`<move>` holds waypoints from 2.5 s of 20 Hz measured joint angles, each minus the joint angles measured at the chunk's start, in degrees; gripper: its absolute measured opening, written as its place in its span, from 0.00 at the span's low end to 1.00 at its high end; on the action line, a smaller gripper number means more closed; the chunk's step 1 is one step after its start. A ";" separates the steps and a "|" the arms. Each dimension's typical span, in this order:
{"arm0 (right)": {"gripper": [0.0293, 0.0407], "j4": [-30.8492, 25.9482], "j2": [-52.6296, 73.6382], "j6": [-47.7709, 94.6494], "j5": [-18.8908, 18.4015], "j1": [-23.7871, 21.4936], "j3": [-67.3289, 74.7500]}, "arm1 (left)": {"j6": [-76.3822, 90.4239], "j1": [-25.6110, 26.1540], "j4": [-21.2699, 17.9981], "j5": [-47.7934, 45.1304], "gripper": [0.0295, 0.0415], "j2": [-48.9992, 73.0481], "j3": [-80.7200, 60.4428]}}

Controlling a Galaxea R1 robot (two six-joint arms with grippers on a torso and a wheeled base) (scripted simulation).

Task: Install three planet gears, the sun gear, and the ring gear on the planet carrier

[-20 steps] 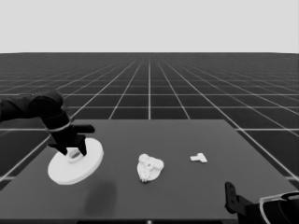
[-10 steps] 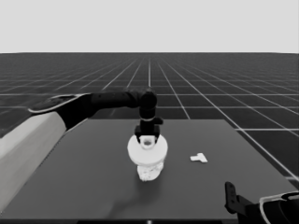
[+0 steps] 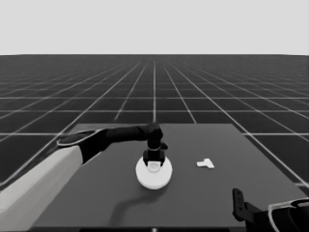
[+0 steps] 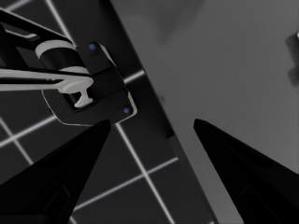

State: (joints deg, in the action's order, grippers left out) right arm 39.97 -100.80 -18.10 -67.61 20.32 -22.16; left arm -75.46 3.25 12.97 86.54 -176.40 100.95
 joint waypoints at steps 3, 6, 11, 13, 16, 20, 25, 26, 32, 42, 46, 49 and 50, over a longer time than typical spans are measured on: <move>0.81 0.00 0.00 0.00 0.00 0.00 0.00 | 0.16 0.35 0.31 -0.12 0.44 -0.04 0.32; 0.81 0.00 0.00 0.00 0.00 0.00 0.00 | 1.08 1.07 0.32 -0.13 0.44 0.03 0.39; 0.81 0.00 0.00 0.00 0.00 0.00 0.00 | 3.44 1.27 0.32 -0.13 0.44 0.05 0.41; 0.81 0.00 0.00 0.00 0.00 0.00 0.00 | 4.44 1.28 0.32 -0.13 0.44 0.06 0.41; 0.81 0.00 0.00 0.00 0.00 0.00 0.00 | 5.93 1.29 0.31 -0.13 0.44 0.05 0.41; 0.81 0.00 0.00 0.00 0.00 0.00 0.00 | 7.93 1.28 0.32 -0.13 0.44 0.05 0.41; 0.81 0.00 0.00 0.00 0.00 0.00 0.00 | 10.43 1.28 0.32 -0.13 0.44 0.05 0.41; 0.81 0.00 0.00 0.00 0.00 0.00 0.00 | 10.93 1.28 0.32 -0.13 0.44 0.06 0.41; 0.81 0.00 0.00 0.00 0.00 0.00 0.00 | 13.93 1.28 0.32 -0.13 0.44 0.06 0.41; 0.81 0.00 0.00 0.00 0.00 0.00 0.00 | 18.93 1.29 0.31 -0.13 0.44 0.05 0.41; 0.81 0.00 0.00 0.00 0.00 0.00 0.00 | 20.94 1.29 0.31 -0.13 0.44 0.05 0.41; 0.81 0.00 0.00 0.00 0.00 0.00 0.00 | 22.43 1.28 0.31 -0.13 0.44 0.05 0.41; 0.81 0.00 0.00 0.00 0.00 0.00 0.00 | 22.93 1.29 0.31 -0.13 0.44 0.06 0.41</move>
State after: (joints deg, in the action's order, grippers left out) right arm 39.97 -100.80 -18.10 -67.61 20.32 -22.16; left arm -52.53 4.54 13.28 86.41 -176.34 101.35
